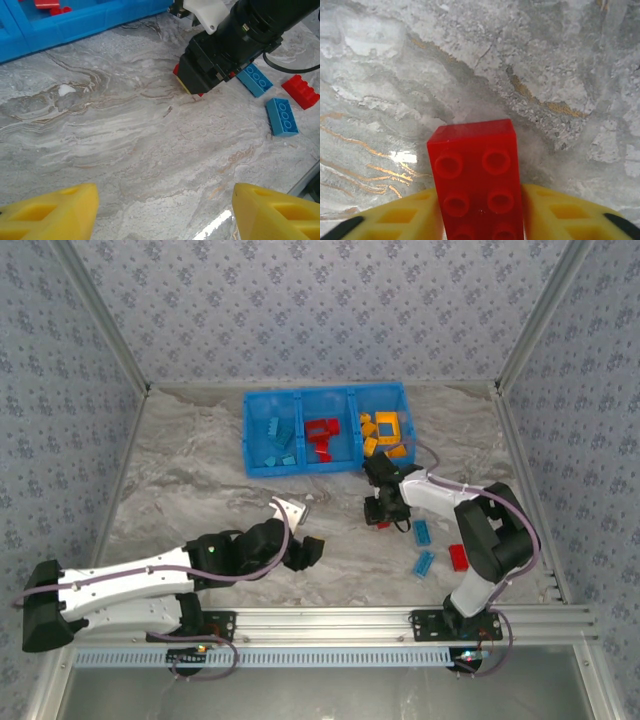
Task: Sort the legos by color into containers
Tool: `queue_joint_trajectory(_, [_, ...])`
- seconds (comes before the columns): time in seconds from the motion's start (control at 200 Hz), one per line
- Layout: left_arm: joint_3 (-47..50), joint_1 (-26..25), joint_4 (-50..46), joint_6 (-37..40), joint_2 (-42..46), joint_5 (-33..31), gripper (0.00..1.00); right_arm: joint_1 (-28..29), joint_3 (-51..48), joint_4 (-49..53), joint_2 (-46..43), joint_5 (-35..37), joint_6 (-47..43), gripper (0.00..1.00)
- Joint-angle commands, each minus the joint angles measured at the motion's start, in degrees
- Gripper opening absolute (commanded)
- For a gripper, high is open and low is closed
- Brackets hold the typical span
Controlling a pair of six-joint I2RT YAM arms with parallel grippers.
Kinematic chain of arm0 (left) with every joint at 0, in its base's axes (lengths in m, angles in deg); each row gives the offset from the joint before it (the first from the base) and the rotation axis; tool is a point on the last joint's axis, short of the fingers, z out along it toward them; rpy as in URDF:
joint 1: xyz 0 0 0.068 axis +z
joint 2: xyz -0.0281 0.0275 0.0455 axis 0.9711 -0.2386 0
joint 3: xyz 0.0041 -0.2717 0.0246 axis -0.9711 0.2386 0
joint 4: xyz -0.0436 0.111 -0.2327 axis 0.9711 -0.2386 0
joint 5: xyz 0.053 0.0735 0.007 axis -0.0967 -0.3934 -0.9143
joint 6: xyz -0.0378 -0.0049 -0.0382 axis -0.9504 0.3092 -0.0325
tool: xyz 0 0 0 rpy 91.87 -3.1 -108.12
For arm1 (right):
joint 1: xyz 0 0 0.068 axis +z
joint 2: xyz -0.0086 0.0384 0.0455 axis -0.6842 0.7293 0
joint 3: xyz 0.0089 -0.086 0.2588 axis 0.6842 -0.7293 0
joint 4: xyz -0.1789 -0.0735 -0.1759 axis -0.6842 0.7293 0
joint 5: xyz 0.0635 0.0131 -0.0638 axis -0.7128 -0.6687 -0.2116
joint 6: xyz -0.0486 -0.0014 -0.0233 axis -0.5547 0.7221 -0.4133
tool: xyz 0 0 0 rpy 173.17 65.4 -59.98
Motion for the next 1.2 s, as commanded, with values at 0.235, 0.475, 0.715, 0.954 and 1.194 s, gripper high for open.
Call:
queue_joint_trajectory(0.235, [-6.34,-0.37,-7.32,0.97,6.30,-9.47,0.71,5.50,8.65,4.76,-2.81,5.22,0.25,0.31])
queue_joint_trajectory(0.475, [-15.18,-0.38,-11.31,4.78,3.65,-18.21,0.73,7.91,30.38,11.07,6.65,8.32,-0.09,0.31])
queue_joint_trajectory(0.715, [-19.74,0.34,-8.40,8.61,-0.13,-19.69,0.73,6.17,55.04,19.89,24.81,14.58,0.19,0.30])
queue_joint_trajectory(0.954, [-21.17,0.49,-7.04,9.65,-3.42,-18.72,0.73,3.74,64.45,20.38,34.64,15.86,1.17,0.29])
queue_joint_trajectory(1.194, [-20.16,0.58,-7.03,7.86,-5.01,-17.06,0.73,3.09,69.64,21.36,40.14,14.83,0.42,0.39])
